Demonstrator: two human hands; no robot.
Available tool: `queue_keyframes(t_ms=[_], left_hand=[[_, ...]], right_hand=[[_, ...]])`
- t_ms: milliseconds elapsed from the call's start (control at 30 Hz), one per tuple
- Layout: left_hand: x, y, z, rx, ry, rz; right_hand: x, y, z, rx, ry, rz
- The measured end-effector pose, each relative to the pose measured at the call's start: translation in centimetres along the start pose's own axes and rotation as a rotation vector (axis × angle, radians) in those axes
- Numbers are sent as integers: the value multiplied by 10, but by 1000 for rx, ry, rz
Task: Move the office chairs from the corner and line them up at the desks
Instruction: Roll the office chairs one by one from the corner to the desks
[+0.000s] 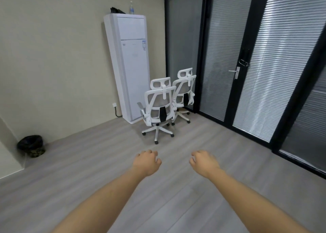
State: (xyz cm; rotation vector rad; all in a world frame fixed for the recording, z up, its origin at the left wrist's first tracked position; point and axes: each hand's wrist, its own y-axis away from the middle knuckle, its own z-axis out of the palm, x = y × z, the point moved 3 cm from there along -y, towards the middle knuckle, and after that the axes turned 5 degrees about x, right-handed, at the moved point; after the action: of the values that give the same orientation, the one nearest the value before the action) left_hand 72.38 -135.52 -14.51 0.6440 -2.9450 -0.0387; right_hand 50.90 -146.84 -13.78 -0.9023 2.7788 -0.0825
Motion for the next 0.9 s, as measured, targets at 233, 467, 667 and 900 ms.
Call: queue_keyframes(t_ms=[233,467,667,900], left_hand=[[62,-162,-21,19,-3,7],[84,-329,-12,20,-27,18],[85,-507,-19,62,5,44],[80,-676,-40,57,16,22]], right_hand=[[83,-155,-11,0,-16,-4],[135,-304,8,-8,-13,-28],[170,-475,17,-2,-6,-38],[189,-653,20,-8,11,-90]])
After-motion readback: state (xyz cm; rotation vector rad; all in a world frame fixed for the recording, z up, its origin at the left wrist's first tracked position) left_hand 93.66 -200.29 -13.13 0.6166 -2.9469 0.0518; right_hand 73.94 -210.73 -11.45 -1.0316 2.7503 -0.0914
